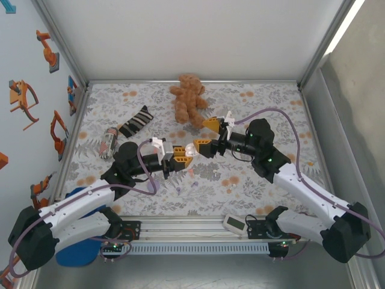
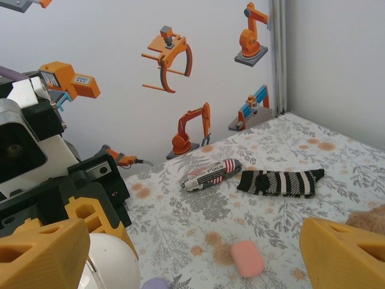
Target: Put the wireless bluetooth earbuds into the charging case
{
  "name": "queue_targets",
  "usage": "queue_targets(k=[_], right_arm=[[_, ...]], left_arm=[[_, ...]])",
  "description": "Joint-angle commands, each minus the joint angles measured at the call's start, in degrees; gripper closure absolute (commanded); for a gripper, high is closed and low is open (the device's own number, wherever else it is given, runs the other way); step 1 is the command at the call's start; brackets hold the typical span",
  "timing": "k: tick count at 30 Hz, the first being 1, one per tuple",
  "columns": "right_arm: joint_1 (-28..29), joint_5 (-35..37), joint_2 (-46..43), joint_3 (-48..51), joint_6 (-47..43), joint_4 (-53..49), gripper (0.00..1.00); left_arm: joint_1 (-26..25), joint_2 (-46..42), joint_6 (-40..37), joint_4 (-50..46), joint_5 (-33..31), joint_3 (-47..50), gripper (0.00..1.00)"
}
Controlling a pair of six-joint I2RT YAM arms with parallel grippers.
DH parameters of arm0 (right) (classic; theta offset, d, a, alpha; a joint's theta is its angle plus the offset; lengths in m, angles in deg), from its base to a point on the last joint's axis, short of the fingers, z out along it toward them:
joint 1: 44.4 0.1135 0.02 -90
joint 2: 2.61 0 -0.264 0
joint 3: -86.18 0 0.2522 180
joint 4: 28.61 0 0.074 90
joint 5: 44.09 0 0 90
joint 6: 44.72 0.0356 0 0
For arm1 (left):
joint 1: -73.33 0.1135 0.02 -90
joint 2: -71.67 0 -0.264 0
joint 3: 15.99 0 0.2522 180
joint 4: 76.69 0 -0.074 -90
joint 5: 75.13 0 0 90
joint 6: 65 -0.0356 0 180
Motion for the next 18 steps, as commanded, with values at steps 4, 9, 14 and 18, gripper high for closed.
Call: queue_targets(k=[4, 9, 14, 18], right_arm=[[0.2, 8.2, -5.3, -3.6, 1.3, -12.2, 0.10], [-0.1, 13.6, -6.5, -4.8, 2.7, -22.9, 0.11], [-1.1, 16.5, -7.0, -4.1, 6.4, -30.1, 0.12], [-3.0, 16.7, -6.1, -4.7, 10.2, -37.9, 0.17]], left_arm=[[-0.4, -2.7, 0.3, -0.5, -1.6, 1.1, 1.00], [-0.4, -4.5, 2.3, 3.3, -3.5, 4.3, 1.00], [-0.5, -6.4, 2.9, 2.3, -3.4, 5.0, 1.00], [-0.6, -7.5, 3.7, 1.5, -3.5, 5.2, 1.00]])
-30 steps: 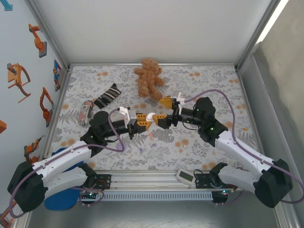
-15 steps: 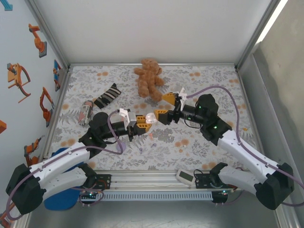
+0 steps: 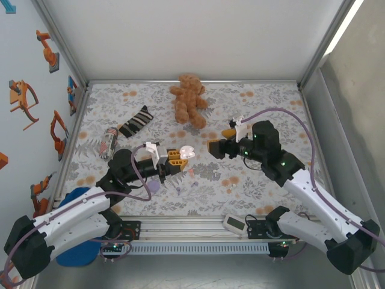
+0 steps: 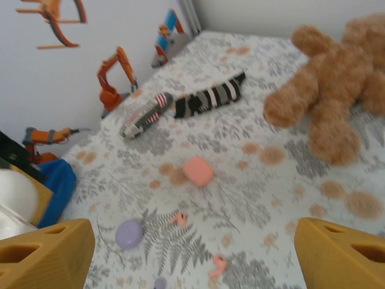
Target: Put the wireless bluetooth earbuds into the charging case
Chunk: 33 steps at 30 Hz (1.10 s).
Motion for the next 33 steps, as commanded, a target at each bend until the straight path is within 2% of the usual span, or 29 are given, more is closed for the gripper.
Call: queue_targets(k=[1, 6, 12, 18, 22, 26, 33], right_arm=[[-1.6, 1.7, 0.6, -1.2, 5.1, -9.6, 0.18], [-3.0, -0.4, 3.1, 0.0, 8.1, -13.3, 0.24], [-5.3, -5.3, 9.4, 0.6, 8.2, -15.7, 0.38], [-6.3, -6.4, 17.0, 1.2, 7.7, -15.9, 0.44], [-6.3, -6.5, 22.5, 1.4, 6.5, -16.0, 0.44], [-6.4, -6.7, 27.5, 1.5, 6.2, -15.9, 0.51], [-6.3, -7.4, 30.5, 3.0, 6.6, -13.7, 0.55]], left_arm=[[-0.4, -1.5, 1.5, 1.2, 0.0, 0.6, 1.00], [-0.6, -2.2, 2.8, 2.1, 0.0, 1.4, 1.00], [-0.7, -3.3, 2.7, 1.8, -0.1, 1.5, 1.00], [-0.8, -3.3, 2.4, 1.3, -0.2, 1.2, 1.00], [-0.8, -3.4, 2.1, 0.5, -0.4, 0.8, 1.00], [-0.9, -3.3, 2.2, 0.8, -1.0, 0.9, 1.00], [-1.2, -2.8, 2.9, 1.9, -1.4, 1.6, 1.00]])
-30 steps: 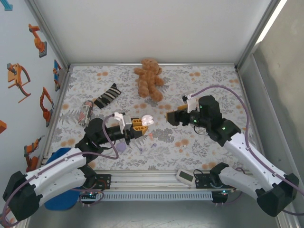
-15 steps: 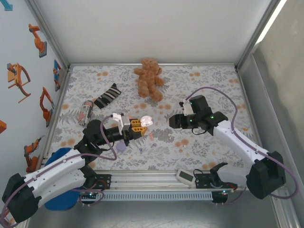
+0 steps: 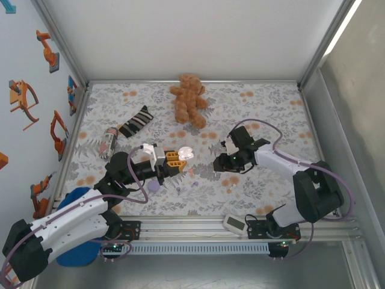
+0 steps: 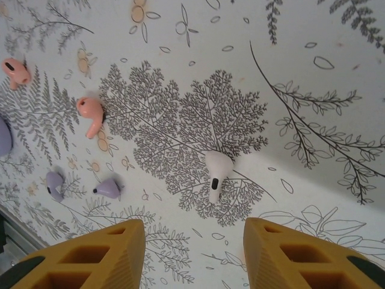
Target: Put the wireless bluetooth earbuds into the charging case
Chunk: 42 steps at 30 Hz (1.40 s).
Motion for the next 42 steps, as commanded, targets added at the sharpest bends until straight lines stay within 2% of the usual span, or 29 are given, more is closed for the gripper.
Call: queue_targets(k=[1, 10, 19, 42], right_arm=[[-0.3, -1.2, 1.0, 0.6, -0.1, 1.0, 0.56], [0.5, -2.2, 4.9, 0.0, 0.0, 3.1, 0.61], [1.2, -0.3, 8.2, -1.8, -0.5, 2.5, 0.69], [2.1, 1.6, 11.8, -4.2, -1.5, 1.7, 0.76]], left_arm=[[-0.3, -0.2, 0.9, 2.1, -0.4, 0.7, 1.00], [-0.5, -0.2, 0.9, 1.7, -0.9, 0.7, 1.00], [-0.5, -0.9, 0.5, 0.8, -1.2, 0.6, 1.00], [-0.6, -2.8, 0.3, -0.7, -1.8, 1.3, 1.00]])
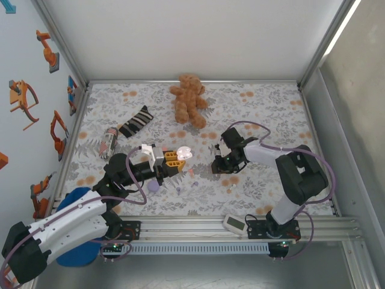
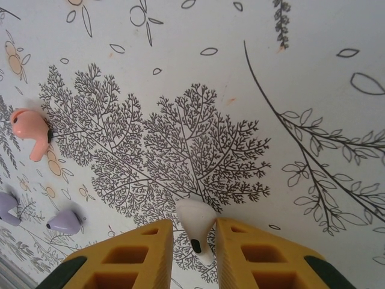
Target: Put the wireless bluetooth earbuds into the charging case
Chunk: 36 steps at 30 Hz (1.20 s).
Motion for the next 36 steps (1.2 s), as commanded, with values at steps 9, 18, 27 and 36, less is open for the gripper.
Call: queue_targets(k=[9, 18, 27, 36], right_arm=[[0.6, 1.5, 0.8, -1.7, -1.1, -1.6, 0.81], [0.7, 1.7, 0.6, -1.5, -1.7, -1.9, 0.86], [1.0, 1.7, -1.6, -0.9, -2.0, -1.3, 0.88], [1.1, 1.6, -11.0, 0.1, -2.2, 0.3, 0.88]], left_arm=[[-0.3, -1.6, -0.2, -0.2, -0.3, 1.0, 1.00], [-0.3, -2.5, -0.1, -0.4, -0.6, 1.4, 1.00], [-0.3, -3.6, 0.1, -0.5, -1.3, 2.0, 1.00], [-0.3, -2.9, 1.4, 2.0, -1.6, 2.9, 1.00]])
